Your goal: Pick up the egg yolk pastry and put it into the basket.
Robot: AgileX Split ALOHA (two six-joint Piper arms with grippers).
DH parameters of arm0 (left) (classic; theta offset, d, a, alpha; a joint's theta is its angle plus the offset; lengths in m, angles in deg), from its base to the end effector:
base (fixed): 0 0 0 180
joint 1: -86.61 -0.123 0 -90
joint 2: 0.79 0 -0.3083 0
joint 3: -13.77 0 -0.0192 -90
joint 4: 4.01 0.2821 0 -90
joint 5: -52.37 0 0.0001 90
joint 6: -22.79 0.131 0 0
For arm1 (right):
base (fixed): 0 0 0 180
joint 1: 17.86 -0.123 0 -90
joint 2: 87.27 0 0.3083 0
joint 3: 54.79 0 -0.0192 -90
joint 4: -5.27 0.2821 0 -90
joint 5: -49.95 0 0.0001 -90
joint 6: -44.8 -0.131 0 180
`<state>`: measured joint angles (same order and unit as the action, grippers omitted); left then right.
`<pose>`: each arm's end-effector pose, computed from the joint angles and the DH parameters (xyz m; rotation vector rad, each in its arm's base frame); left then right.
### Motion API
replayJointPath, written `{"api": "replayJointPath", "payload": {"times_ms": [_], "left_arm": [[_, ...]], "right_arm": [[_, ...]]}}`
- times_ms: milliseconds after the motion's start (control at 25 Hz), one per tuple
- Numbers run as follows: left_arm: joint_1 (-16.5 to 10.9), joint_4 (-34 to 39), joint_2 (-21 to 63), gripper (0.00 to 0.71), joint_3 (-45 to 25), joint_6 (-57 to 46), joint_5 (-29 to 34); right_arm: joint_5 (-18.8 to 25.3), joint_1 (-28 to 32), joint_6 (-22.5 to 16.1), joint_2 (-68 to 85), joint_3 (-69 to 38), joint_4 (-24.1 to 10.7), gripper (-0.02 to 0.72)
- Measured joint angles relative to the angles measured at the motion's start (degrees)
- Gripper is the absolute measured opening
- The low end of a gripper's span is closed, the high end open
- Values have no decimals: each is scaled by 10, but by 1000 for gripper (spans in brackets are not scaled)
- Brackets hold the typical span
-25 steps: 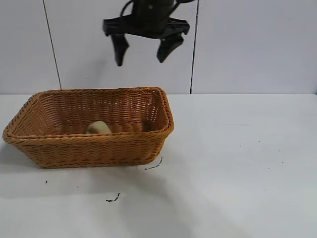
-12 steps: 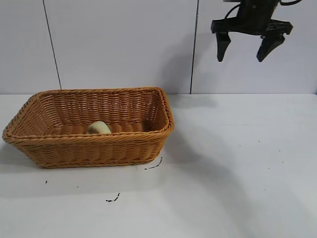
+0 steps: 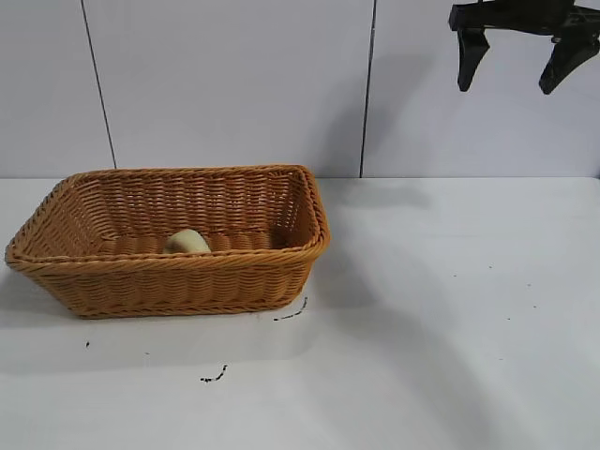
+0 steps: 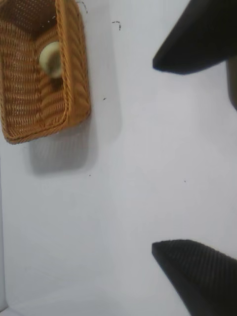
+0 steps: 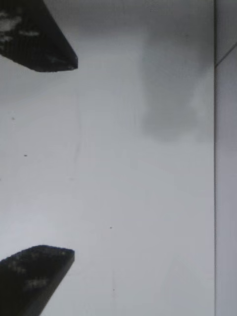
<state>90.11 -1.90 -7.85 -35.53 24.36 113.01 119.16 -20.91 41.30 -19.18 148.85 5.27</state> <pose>0.0351 0.0021 0.2737 0.0887 2.0396 0.0230 0.4459 0.0238 0.3157 0.0108 2.7490 0.0313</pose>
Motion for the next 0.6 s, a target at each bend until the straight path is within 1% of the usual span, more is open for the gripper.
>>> {"api": "replayJointPath", "payload": {"times_ms": [480,600], "left_arm": [[0,0,0,693,0,0,0],[0,0,0,693,0,0,0]], "right_arm": [[1,0,-1,410,-408,0,685],[-19,0,-2,519,-501,0,685]]}}
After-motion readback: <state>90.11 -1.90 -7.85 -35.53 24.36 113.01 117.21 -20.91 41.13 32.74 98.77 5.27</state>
